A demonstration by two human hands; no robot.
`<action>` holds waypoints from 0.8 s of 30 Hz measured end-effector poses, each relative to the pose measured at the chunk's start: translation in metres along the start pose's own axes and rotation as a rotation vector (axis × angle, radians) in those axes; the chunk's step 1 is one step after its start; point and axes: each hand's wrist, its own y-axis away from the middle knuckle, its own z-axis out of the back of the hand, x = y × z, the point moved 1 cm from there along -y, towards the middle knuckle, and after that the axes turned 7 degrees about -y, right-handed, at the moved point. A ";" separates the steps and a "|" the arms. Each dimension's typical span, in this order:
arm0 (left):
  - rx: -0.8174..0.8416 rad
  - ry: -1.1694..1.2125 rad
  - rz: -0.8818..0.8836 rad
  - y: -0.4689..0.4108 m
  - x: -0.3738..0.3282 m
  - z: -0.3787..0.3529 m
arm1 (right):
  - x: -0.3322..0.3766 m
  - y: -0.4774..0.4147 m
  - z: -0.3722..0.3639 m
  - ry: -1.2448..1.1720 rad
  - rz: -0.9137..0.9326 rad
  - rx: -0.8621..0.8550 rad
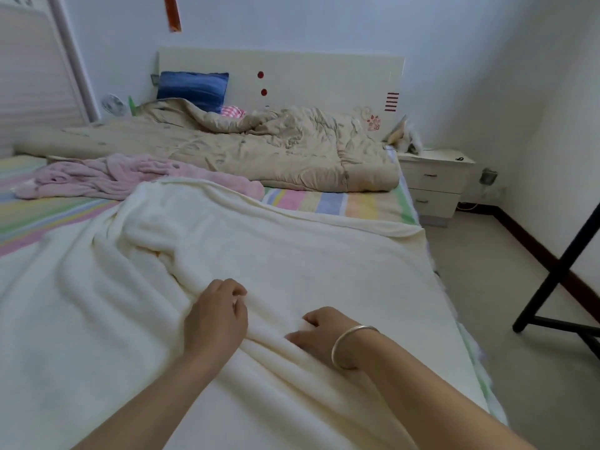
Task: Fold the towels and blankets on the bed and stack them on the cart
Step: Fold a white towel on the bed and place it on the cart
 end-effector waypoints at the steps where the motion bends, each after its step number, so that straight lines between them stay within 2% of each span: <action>1: -0.036 0.017 0.001 0.002 -0.004 0.000 | -0.002 -0.003 0.006 0.004 0.040 -0.021; 3: -0.119 0.051 -0.012 0.004 -0.017 0.001 | -0.013 -0.008 0.041 -0.012 0.097 -0.231; 5: -0.168 0.064 -0.046 0.009 -0.031 0.002 | -0.044 -0.016 0.092 -0.063 0.022 -0.508; 6: -0.176 0.070 -0.051 0.013 -0.041 0.002 | -0.063 -0.018 0.118 -0.091 -0.045 -0.582; 7: -0.171 0.077 -0.053 0.017 -0.049 0.002 | -0.083 -0.018 0.138 -0.128 -0.119 -0.593; 9: -0.153 0.089 -0.050 0.029 -0.069 0.003 | -0.116 -0.017 0.157 -0.124 -0.193 -0.491; 14: -0.060 0.069 -0.044 0.068 -0.106 0.001 | -0.141 -0.014 0.158 -0.263 -0.158 -0.341; 17: -0.028 0.056 -0.011 0.087 -0.111 0.005 | -0.132 0.001 0.158 -0.730 -0.227 -0.249; 19: 0.004 0.038 -0.013 0.092 -0.110 0.007 | -0.128 0.010 0.157 -0.917 -0.243 -0.198; 22: 0.053 0.004 -0.020 0.088 -0.105 0.009 | -0.122 0.008 0.149 -1.020 -0.228 -0.222; 24: 0.066 0.006 -0.014 0.086 -0.102 0.006 | -0.113 0.006 0.142 -0.962 -0.203 -0.275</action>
